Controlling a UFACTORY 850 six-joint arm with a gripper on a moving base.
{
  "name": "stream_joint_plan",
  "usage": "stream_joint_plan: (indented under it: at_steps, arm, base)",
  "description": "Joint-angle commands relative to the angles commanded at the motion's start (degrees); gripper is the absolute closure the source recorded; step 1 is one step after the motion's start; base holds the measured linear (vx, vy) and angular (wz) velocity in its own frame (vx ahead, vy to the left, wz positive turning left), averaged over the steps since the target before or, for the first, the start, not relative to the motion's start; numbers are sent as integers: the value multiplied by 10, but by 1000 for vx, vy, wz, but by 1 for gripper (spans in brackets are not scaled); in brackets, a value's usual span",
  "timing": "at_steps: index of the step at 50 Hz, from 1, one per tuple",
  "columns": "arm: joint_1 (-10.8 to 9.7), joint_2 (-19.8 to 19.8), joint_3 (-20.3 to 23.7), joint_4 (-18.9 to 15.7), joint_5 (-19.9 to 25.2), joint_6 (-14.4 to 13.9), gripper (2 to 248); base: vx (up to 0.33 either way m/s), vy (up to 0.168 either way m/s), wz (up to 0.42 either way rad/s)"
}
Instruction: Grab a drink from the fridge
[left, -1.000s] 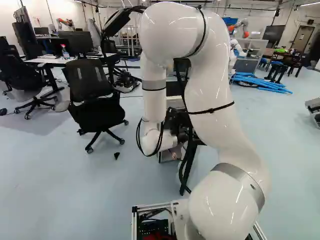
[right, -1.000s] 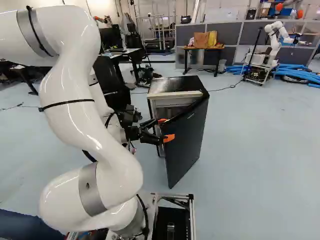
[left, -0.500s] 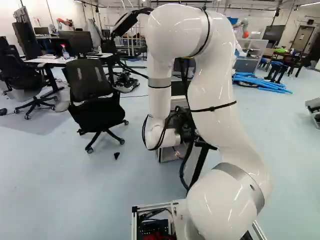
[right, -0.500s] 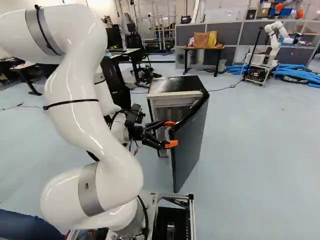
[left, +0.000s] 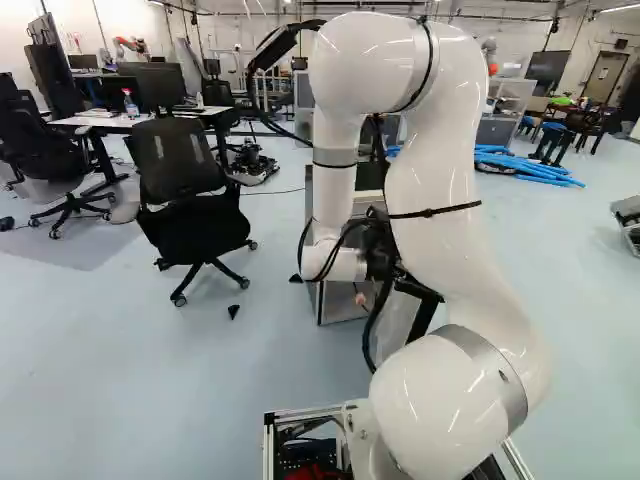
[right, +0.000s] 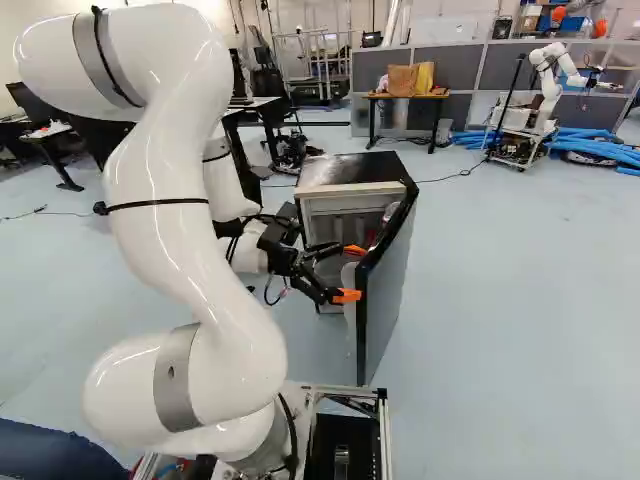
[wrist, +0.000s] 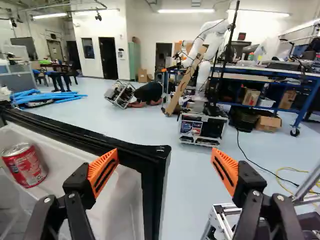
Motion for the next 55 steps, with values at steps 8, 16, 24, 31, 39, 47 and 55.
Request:
stream_joint_plan:
  at_steps: [8, 16, 24, 31, 39, 47, 55]
  arm:
    - [-25, 0, -13, 8, -13, 0, 3]
    - [-53, 0, -27, 8, -28, 0, 3]
    - [-81, -2, -43, 8, -29, 0, 3]
    - [-106, -3, -57, 8, -29, 0, 3]
    - [-133, -6, -74, 4, -29, 0, 3]
    - [-160, -9, -92, -3, -29, 0, 3]
    - [-186, -13, -110, -10, -29, 0, 3]
  base:
    - [0, 0, 0]
    - [0, 0, 0]
    - [0, 0, 0]
    - [0, 0, 0]
    - [0, 0, 0]
    - [0, 0, 0]
    - [0, 0, 0]
